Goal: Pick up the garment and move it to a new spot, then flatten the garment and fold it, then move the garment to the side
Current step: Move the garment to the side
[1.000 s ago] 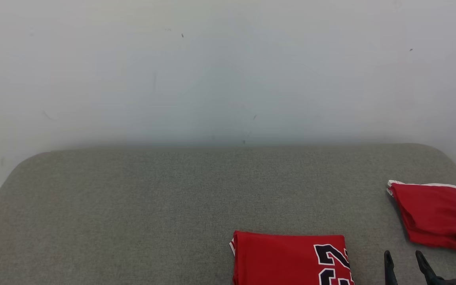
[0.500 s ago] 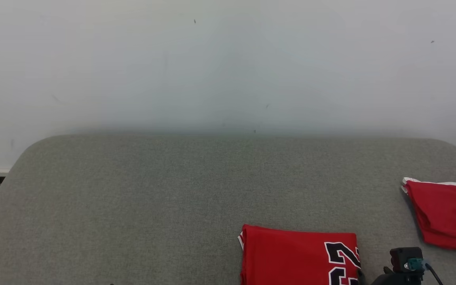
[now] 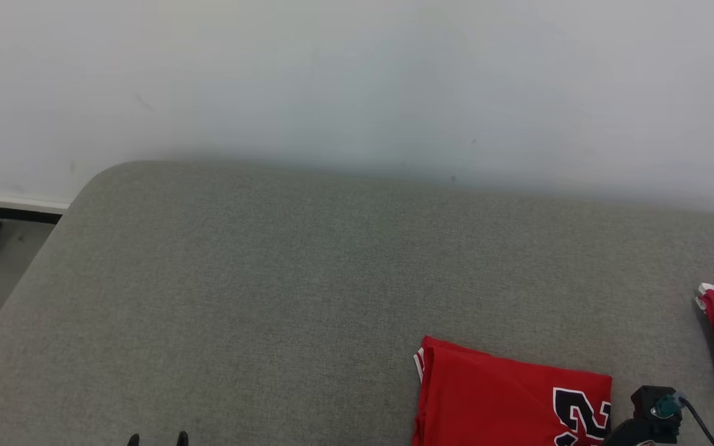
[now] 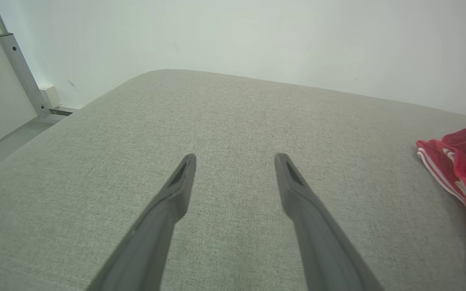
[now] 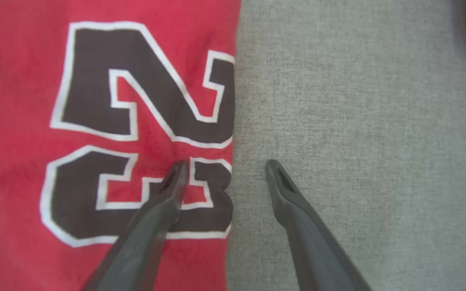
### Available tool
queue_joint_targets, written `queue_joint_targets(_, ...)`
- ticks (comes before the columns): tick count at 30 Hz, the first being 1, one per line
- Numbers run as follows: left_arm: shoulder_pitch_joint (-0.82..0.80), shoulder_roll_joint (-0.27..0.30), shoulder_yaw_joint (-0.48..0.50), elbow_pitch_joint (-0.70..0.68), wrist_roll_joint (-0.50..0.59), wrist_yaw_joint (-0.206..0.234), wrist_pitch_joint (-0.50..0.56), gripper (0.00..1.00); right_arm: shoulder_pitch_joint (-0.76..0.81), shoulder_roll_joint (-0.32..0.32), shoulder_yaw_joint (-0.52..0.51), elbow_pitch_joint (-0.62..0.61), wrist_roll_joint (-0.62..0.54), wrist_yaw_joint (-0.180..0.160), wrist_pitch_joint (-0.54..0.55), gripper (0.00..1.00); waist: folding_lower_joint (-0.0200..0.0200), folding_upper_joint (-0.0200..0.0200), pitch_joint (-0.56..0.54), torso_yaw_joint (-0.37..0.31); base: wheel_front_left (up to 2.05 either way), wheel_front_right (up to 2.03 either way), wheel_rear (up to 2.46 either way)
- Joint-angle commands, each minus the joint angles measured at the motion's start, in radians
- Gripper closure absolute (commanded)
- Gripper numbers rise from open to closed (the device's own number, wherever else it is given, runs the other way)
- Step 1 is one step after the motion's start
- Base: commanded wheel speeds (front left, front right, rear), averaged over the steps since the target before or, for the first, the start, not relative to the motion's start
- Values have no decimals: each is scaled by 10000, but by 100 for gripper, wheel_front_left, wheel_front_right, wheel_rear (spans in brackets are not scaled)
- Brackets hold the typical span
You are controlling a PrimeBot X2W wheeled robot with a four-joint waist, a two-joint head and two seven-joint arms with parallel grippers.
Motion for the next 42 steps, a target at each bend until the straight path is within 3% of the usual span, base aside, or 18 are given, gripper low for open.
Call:
queue_joint_targets(1,-100,23,19,-68,40,16,-13,0,-30,46,129,396,175,-19,114,0,-1,-1,215,292,0,0,0)
queue_joint_targets(2,-107,38,28,-95,41,16,-13,0,-93,52,177,571,250,-19,99,0,-1,-1,218,310,0,0,0)
queue_joint_targets(3,-117,44,37,-124,44,16,-13,0,-151,63,232,714,294,-19,91,36,-1,-1,217,322,0,0,0)
queue_joint_targets(4,-129,47,49,-154,44,16,-13,0,-198,69,273,829,313,-14,55,56,-1,-1,212,325,0,0,0)
queue_joint_targets(5,-142,39,55,-189,41,16,-13,0,-251,69,303,895,312,-7,-21,89,-1,-1,204,316,0,0,0)
queue_joint_targets(6,-150,20,50,-224,50,16,-13,0,-330,68,306,960,281,-7,-67,100,-1,-1,195,292,0,0,0)
queue_joint_targets(15,-330,-206,-95,-909,26,16,-15,0,-2300,-5,489,297,-454,1,77,100,-1,-1,350,-588,0,0,0)
queue_joint_targets(30,-845,-439,-592,-1753,165,16,-13,0,-5383,-1970,6,-661,-773,-8,1679,100,-1,-1,1423,-2246,0,0,0)
queue_joint_targets(37,-1108,-220,-768,-1788,281,16,-13,0,-5828,-2357,-839,-924,-1147,-8,1694,100,-1,-1,2107,-2710,0,0,0)
queue_joint_targets(42,-1368,201,-1052,-1810,324,16,-13,0,-6118,-2280,-2163,-635,-1964,-8,757,100,-1,-1,2836,-2716,0,0,0)
